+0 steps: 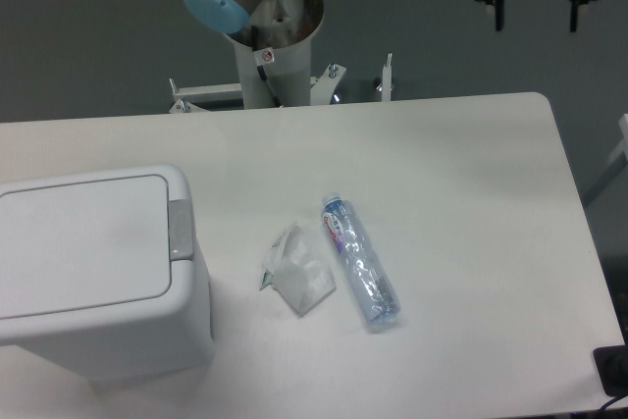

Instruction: Open the trash can

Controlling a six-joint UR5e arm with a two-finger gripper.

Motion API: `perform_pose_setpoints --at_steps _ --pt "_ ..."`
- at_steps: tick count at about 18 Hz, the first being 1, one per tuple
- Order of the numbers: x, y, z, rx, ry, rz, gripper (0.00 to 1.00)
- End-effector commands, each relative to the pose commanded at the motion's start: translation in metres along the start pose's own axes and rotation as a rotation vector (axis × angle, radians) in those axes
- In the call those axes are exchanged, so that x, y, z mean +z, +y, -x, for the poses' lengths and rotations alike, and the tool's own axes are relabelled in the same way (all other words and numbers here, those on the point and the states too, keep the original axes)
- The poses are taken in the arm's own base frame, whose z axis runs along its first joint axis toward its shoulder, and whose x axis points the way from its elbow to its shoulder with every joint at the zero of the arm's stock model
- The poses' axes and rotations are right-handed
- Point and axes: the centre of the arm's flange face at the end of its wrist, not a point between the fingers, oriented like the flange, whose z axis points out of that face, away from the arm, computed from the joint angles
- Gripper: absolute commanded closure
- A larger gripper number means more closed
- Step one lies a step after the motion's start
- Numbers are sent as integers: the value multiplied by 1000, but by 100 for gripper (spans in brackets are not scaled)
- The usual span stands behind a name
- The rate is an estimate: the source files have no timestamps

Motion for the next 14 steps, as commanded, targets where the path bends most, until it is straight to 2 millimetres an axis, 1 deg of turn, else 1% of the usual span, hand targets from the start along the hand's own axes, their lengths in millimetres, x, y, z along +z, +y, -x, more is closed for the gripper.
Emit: perform_pose_setpoints --at_steps 1,3,4,5,6,8,9,10,11,13,14 --pt "2 0 -3 0 5 0 0" --pt "-1 -3 -1 0 0 -5 0" --pt "1 -6 -2 -33 6 -19 0" --pt "3 -12 -5 -64 15 -46 0" --pt "9 -25 -8 -93 43 -110 0" --pt "8 -32 -8 -157 48 -131 0" --pt "8 -39 -11 -182 52 -137 0" --pt "10 -62 -21 -196 67 -152 0" --pt "10 -76 -27 -217 69 -163 0" --pt "11 -102 -36 -321 72 -187 0" --pt "8 -121 -44 -380 72 -209 0"
